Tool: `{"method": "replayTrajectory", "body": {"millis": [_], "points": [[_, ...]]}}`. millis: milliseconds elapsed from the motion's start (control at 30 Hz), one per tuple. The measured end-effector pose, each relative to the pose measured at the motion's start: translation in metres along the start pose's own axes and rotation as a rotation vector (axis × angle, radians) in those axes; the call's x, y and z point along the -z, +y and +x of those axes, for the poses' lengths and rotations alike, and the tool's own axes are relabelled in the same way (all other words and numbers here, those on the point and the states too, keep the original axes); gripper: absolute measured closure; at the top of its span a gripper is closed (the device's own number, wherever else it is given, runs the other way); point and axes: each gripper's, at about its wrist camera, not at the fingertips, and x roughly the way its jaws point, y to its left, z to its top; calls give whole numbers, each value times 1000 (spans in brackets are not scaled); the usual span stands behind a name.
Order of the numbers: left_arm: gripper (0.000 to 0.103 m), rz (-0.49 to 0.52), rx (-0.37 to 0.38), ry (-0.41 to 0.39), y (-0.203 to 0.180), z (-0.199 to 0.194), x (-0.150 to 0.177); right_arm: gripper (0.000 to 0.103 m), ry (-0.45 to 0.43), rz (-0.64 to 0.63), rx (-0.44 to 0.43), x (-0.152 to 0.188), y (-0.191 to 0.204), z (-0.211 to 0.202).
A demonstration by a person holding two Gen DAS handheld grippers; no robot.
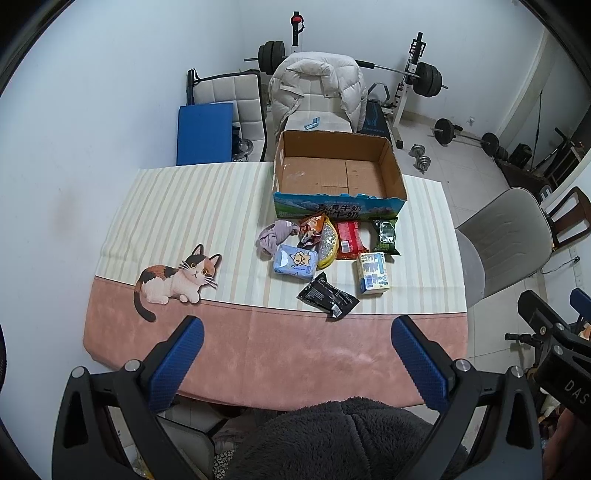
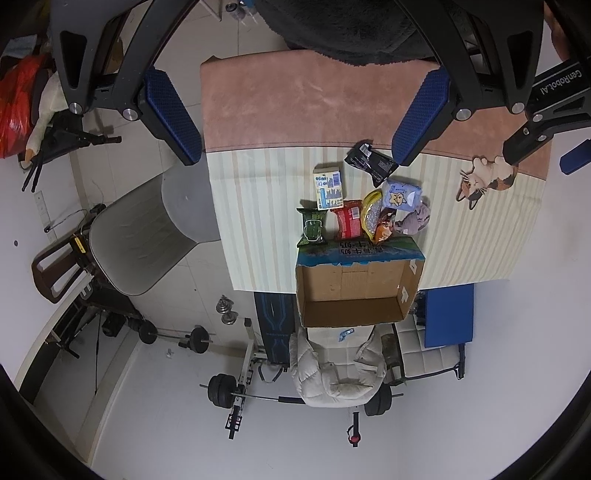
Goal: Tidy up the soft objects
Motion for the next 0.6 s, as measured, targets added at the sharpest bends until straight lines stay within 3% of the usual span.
{"method": "replayTrajectory", "body": {"millis": [600], "points": [[0, 0, 1, -2, 1, 5, -5, 0, 4, 10, 2, 0, 4, 6]]}}
